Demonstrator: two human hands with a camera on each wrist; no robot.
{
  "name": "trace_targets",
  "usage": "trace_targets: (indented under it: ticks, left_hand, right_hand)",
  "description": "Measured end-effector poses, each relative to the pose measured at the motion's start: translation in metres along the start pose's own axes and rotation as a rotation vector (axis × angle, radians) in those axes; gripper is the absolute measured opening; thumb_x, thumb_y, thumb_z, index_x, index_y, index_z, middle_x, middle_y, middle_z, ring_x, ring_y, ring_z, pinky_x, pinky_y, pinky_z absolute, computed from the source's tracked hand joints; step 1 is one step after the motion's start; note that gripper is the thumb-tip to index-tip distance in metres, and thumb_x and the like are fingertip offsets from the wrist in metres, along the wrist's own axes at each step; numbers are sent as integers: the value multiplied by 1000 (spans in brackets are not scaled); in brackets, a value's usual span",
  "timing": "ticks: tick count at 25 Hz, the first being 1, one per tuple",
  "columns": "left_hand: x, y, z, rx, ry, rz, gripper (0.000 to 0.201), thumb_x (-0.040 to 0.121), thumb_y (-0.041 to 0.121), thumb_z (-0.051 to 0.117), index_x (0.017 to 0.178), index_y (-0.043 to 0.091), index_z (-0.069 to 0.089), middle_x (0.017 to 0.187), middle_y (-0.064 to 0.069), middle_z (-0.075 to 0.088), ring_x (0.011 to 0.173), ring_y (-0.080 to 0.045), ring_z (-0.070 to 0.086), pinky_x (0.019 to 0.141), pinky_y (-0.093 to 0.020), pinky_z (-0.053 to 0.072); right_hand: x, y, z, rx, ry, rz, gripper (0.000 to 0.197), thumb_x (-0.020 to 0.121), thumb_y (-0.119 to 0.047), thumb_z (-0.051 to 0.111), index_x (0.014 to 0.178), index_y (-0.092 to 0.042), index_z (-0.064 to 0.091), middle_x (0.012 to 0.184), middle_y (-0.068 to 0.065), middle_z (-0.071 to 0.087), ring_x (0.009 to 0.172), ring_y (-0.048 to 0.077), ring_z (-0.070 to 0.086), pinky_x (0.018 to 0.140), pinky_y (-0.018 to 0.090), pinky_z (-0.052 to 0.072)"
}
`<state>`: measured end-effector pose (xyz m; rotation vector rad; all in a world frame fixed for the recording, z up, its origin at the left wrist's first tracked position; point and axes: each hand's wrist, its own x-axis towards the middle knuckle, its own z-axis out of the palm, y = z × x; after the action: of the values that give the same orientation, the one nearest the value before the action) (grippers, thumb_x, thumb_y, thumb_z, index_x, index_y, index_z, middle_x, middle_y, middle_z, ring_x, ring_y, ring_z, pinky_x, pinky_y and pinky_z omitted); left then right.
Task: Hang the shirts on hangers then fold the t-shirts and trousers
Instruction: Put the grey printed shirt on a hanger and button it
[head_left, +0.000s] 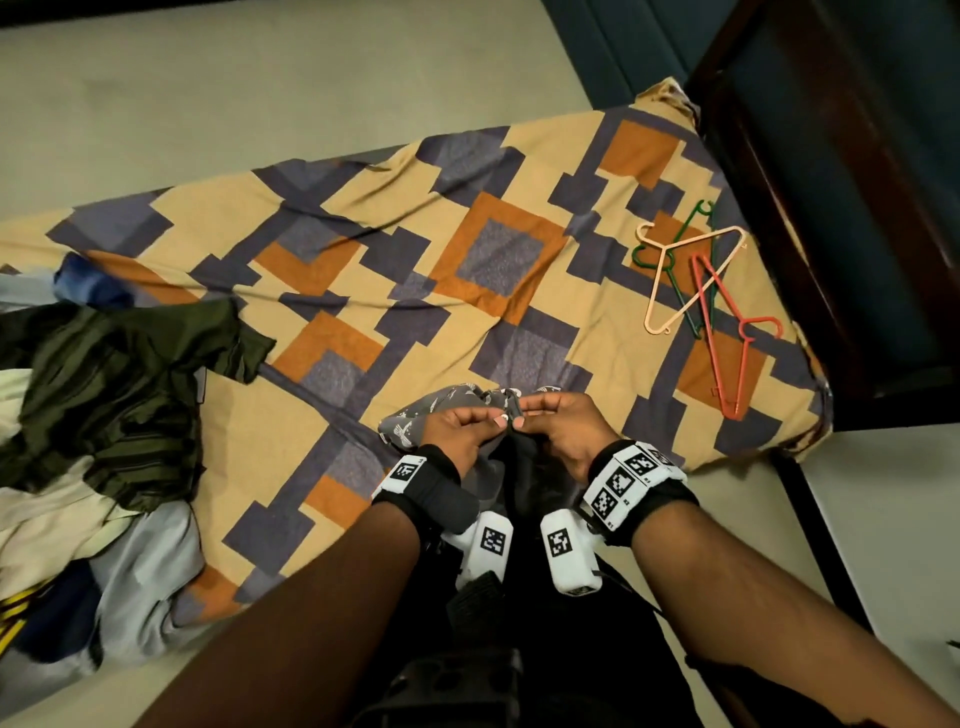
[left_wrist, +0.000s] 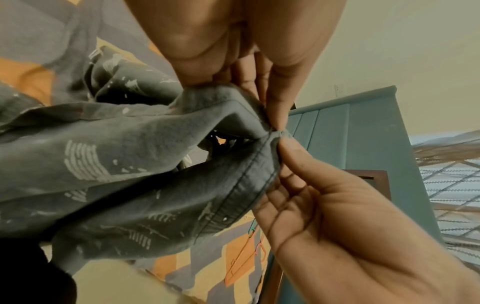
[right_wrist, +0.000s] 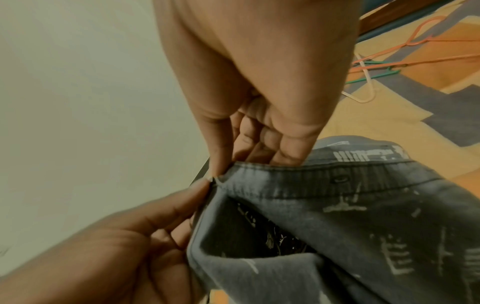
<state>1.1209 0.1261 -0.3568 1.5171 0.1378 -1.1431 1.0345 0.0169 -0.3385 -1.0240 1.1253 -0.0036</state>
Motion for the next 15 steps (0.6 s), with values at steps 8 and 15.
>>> trace_targets:
  ticks: [8,15]
  left_hand:
    - [7,6,4,174,135,-9,20,78,-5,72,68,11,66,52,8,66,49,-2,61,60,-18,53]
    - [15,8,16,279,135,-44,6,83,1,69,88,0,70,65,0,67,63,-13,62,72,-28,55]
  right_hand:
    - [19,-3,-11,-222,-111,-26,34,75,20,64,106,5,66,86,7,66,80,14,61,72,19,53]
    - [25,0,-17,-343,-117,-73,31,87,17,50,113,6,64,95,10,67,77,9,62,65,11,51]
